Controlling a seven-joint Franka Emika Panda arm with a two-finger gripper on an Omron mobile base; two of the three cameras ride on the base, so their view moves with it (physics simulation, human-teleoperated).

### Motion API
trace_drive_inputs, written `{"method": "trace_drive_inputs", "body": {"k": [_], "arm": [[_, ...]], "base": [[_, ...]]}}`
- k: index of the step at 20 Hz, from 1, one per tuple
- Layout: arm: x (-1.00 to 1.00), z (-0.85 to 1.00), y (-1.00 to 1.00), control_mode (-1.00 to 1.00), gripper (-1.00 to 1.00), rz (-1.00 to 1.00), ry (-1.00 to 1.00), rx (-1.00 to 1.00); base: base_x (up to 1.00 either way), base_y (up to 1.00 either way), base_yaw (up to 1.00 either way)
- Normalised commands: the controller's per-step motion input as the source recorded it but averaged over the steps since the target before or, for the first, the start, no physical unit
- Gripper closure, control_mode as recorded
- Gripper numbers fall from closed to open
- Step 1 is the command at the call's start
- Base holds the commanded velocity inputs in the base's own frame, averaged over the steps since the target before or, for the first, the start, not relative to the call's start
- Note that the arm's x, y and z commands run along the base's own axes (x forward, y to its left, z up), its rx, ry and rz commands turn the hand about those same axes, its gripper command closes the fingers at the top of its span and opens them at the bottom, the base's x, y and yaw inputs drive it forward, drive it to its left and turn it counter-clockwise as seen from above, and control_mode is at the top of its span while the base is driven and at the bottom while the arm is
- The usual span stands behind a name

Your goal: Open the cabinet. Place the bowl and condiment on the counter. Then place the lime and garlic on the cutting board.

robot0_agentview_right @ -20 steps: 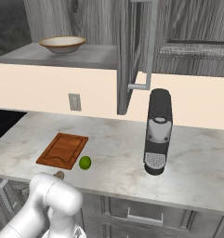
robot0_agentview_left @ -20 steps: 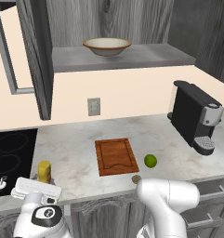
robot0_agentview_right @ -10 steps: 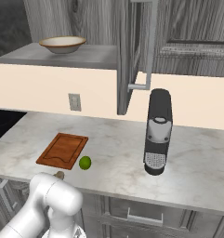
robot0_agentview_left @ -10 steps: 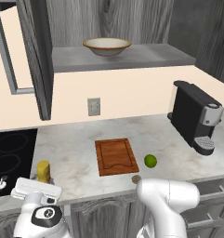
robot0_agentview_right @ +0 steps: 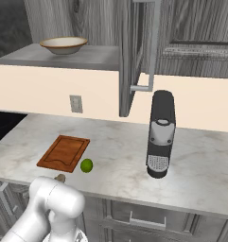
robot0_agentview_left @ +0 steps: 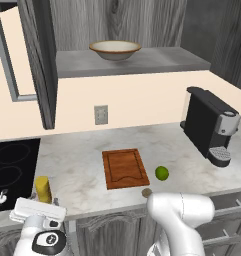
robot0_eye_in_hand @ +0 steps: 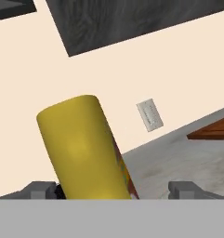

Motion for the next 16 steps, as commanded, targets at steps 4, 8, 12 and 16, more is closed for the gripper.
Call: {"method": "trace_drive_inputs", "body": {"k": [4, 8, 12, 16], "arm": [[-0.31, 0.00, 0.00, -1.00, -1.00, 0.00, 0.00, 0.00], [-0.31, 0.29, 0.02, -1.00, -1.00, 0.00, -0.06, 0.01], [-0.49, 0.77, 0.10, -1.00, -1.00, 0.00, -0.07, 0.03], [-0.66, 0.85, 0.03, -1.00, -1.00, 0.00, -0.02, 0.02]], "base": [[0.00, 0.00, 0.00], [0.00, 0.00, 0.00], [0.00, 0.00, 0.00], [0.00, 0.00, 0.00]]}}
